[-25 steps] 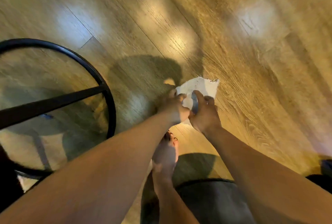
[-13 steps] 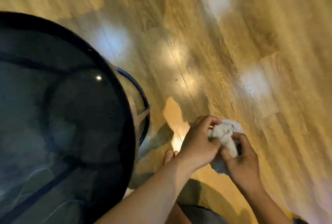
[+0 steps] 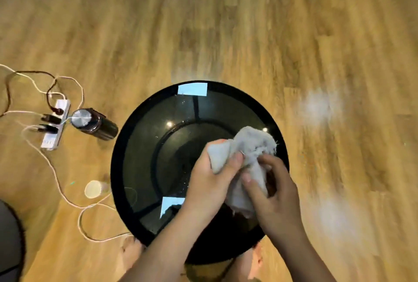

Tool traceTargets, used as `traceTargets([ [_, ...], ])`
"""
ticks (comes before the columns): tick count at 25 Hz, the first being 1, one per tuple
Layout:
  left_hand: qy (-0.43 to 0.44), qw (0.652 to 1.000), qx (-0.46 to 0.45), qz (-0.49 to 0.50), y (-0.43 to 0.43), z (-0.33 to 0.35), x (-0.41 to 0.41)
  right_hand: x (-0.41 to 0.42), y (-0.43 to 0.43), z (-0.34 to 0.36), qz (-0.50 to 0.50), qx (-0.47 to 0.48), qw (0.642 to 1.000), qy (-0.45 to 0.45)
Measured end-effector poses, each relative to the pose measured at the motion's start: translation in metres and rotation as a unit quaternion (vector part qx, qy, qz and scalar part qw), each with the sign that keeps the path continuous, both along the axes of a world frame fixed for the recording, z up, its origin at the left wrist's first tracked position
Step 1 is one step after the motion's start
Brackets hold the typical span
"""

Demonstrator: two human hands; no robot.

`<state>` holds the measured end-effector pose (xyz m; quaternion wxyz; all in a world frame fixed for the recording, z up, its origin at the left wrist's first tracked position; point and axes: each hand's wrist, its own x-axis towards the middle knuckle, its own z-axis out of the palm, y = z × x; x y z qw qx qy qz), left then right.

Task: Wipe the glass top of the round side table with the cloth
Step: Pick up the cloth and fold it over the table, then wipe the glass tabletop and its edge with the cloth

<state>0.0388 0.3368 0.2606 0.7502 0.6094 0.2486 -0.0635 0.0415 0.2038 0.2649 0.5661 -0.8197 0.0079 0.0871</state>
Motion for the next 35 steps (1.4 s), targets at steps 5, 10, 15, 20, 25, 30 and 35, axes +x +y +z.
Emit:
traceTargets([
  [5, -0.013, 0.998, 0.0, 0.057, 0.072, -0.019, -0.03, -0.011, 0.066, -0.015, 0.054, 0.097, 0.994, 0.016],
  [10, -0.05, 0.993, 0.054, 0.094, 0.083, -0.056, -0.058, -0.027, 0.08, -0.05, 0.082, 0.132, 0.988, 0.011],
  [15, -0.051, 0.999, -0.016, 0.01, 0.061, -0.057, -0.115, -0.067, 0.055, -0.065, 0.127, 0.162, 0.977, 0.063],
  [20, -0.128, 0.991, 0.03, 0.024, 0.042, -0.024, -0.172, -0.123, 0.012, -0.035, 0.153, 0.246, 0.954, 0.074],
  [25, -0.172, 0.971, 0.164, 0.022, 0.035, 0.014, -0.213, -0.157, -0.027, -0.009, 0.106, 0.081, 0.991, -0.016],
  [30, -0.245, 0.923, 0.287, -0.08, 0.023, 0.034, -0.247, -0.19, -0.04, -0.014, 0.235, -0.051, 0.968, -0.072],
  [35, -0.243, 0.943, 0.228, -0.011, 0.011, 0.039, -0.258, -0.206, -0.046, -0.023, 0.306, -0.039, 0.946, -0.097],
])
